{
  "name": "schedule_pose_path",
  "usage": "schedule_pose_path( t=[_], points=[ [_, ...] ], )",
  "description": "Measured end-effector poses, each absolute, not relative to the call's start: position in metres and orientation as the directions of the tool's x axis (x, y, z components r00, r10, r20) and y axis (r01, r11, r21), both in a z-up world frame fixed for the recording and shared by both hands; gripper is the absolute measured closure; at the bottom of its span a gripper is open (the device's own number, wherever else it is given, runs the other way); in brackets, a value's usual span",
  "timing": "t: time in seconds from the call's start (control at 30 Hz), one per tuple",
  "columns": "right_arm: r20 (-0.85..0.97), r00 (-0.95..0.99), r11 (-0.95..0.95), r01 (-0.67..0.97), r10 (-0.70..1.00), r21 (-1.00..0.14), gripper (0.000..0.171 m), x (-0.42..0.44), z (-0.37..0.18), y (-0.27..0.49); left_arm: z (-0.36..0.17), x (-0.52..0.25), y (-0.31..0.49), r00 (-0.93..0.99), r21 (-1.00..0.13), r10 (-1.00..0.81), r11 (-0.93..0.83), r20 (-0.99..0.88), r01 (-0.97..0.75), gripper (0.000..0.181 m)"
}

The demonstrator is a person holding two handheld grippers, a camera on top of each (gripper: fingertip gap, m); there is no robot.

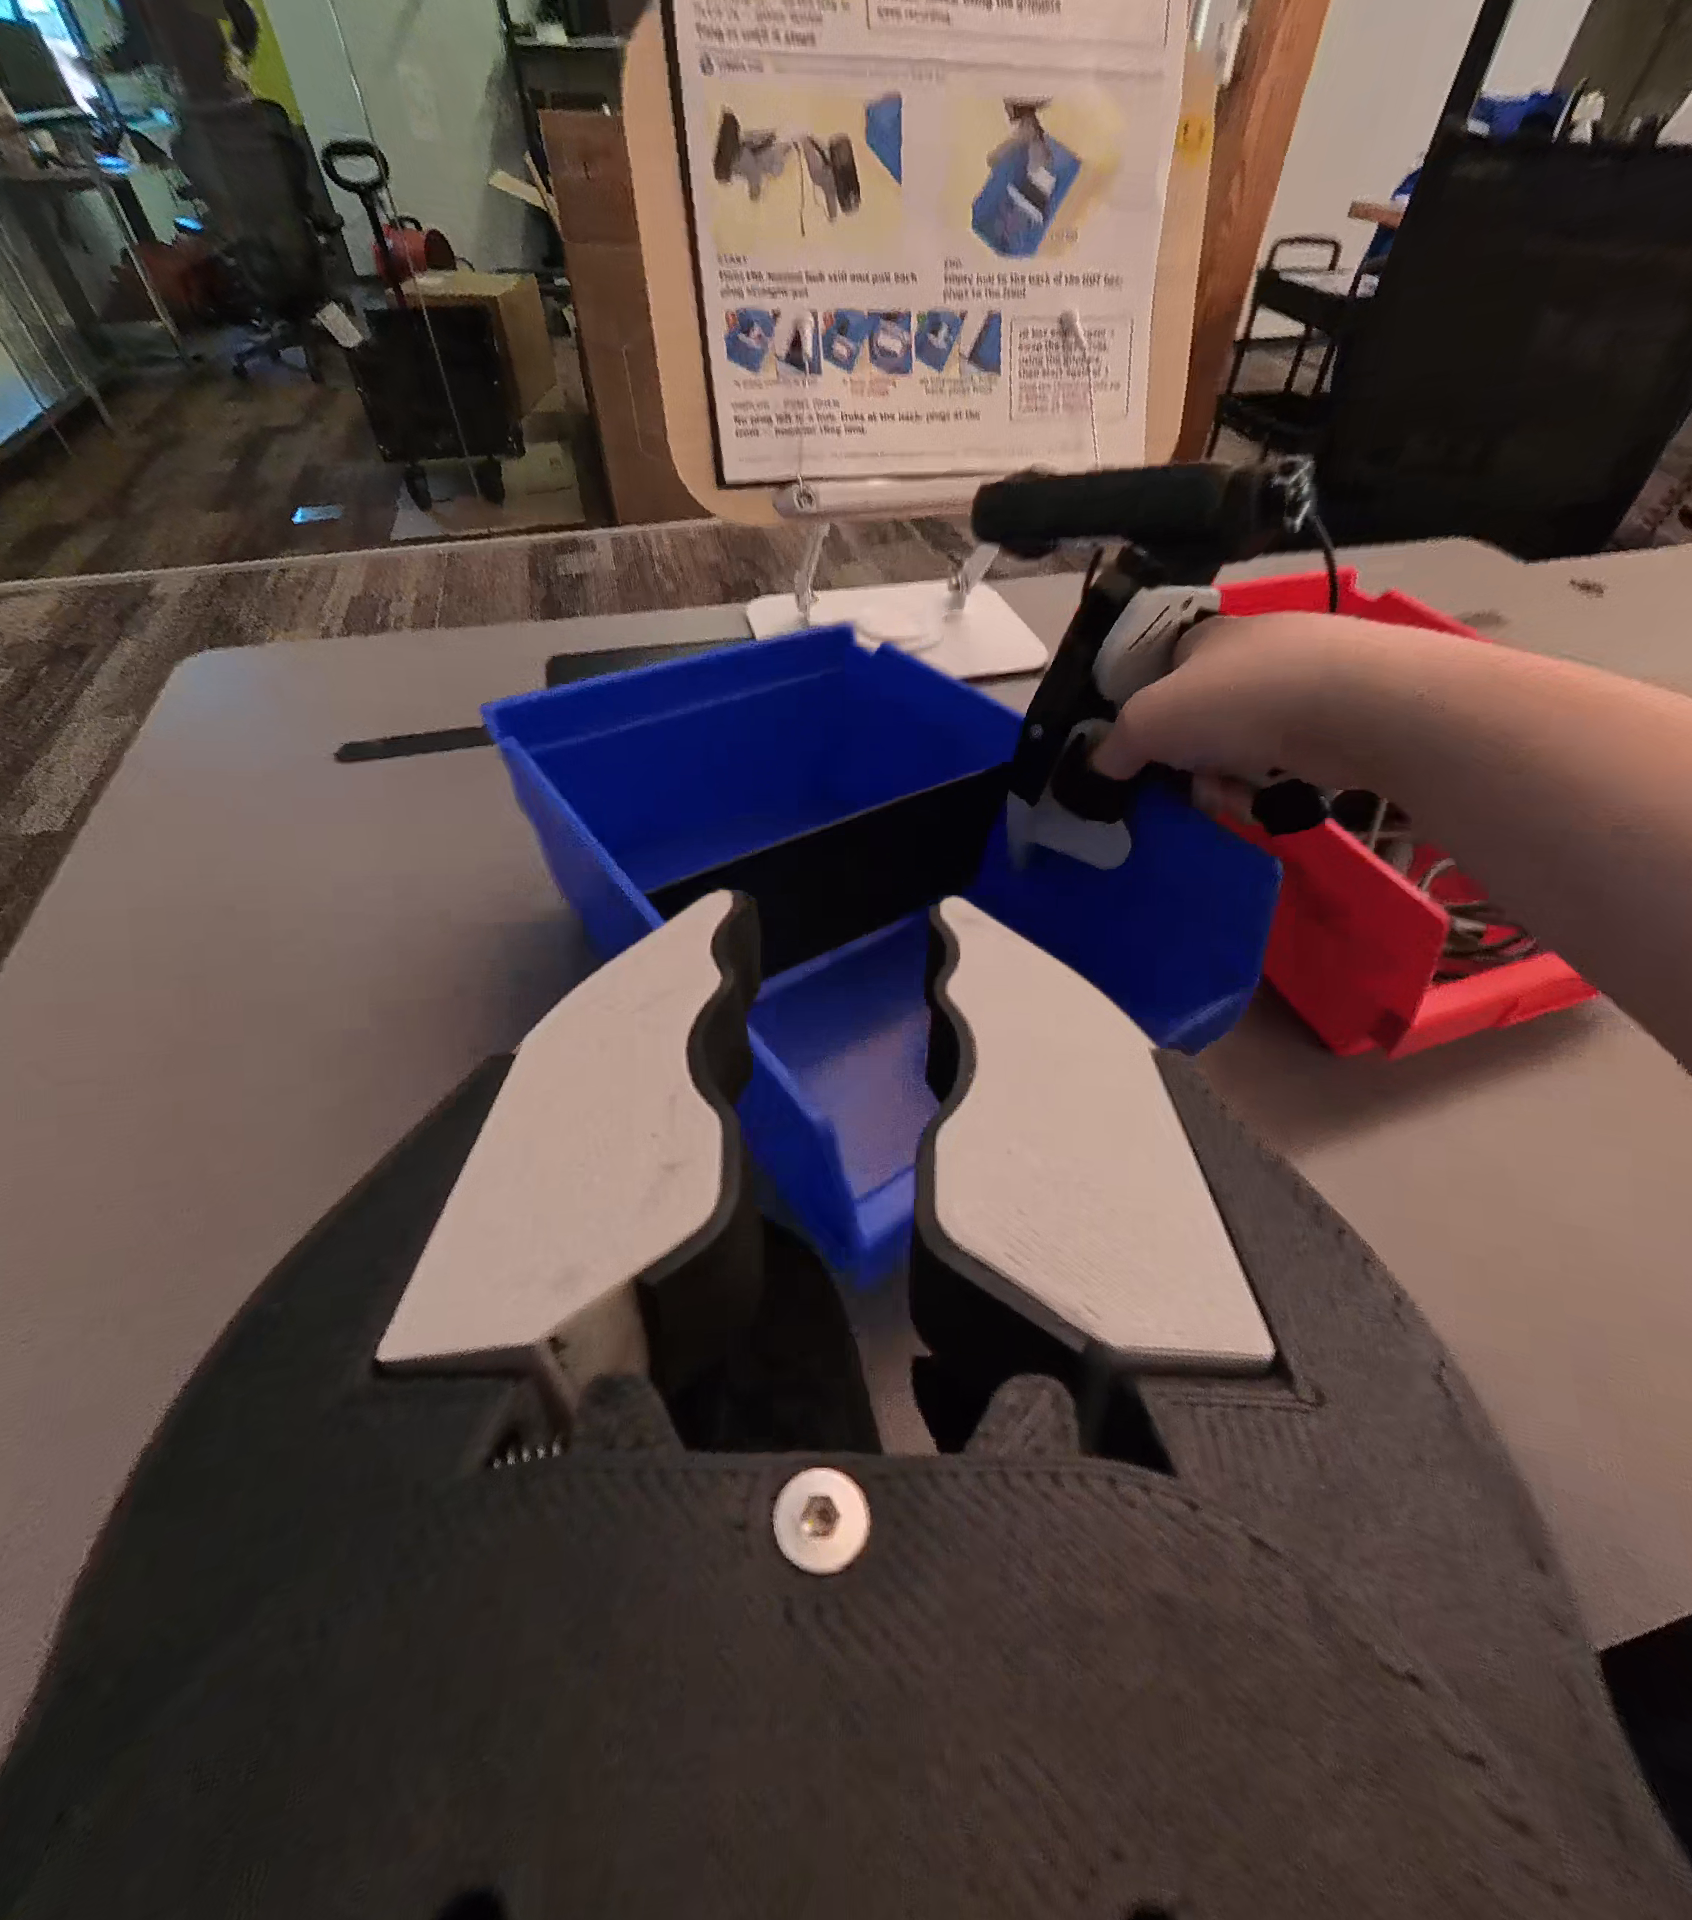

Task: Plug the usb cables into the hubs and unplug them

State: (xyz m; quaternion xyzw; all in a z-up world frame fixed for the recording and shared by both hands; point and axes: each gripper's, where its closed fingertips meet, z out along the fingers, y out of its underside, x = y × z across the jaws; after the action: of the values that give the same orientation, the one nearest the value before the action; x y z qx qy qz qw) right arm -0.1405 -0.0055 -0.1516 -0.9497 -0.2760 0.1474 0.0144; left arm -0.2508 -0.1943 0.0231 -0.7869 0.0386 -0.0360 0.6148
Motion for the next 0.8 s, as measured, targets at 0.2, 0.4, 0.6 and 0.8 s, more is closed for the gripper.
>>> schedule_pose_path(
  t=[0.2,0.4,0.6,0.8],
  points=[
    [-0.367,0.67,-0.748,0.651,0.646,-0.129,0.164,-0.143,-0.077,-0.013,0.085,-0.245,-0.233,0.999,-0.999,-0.045,0.033,0.019,0.02,0.133],
    [-0.353,0.713,-0.795,0.557,0.605,-0.239,0.164,0.0,0.032,0.03,0.056,-0.216,-0.217,0.96,-0.984,-0.231,-0.121,0.156,0.131,0.106],
    [-0.267,0.942,-0.964,0.147,0.205,-0.221,0.164,0.248,0.035,0.036,-0.047,-0.118,-0.139,0.745,-0.786,-0.432,-0.585,0.509,0.198,0.098],
    [-0.166,0.969,-0.964,-0.212,-0.185,-0.162,0.164,0.414,-0.047,-0.016,-0.092,-0.04,-0.067,0.808,-0.726,-0.415,-0.687,0.418,0.022,0.097]
  ],
)
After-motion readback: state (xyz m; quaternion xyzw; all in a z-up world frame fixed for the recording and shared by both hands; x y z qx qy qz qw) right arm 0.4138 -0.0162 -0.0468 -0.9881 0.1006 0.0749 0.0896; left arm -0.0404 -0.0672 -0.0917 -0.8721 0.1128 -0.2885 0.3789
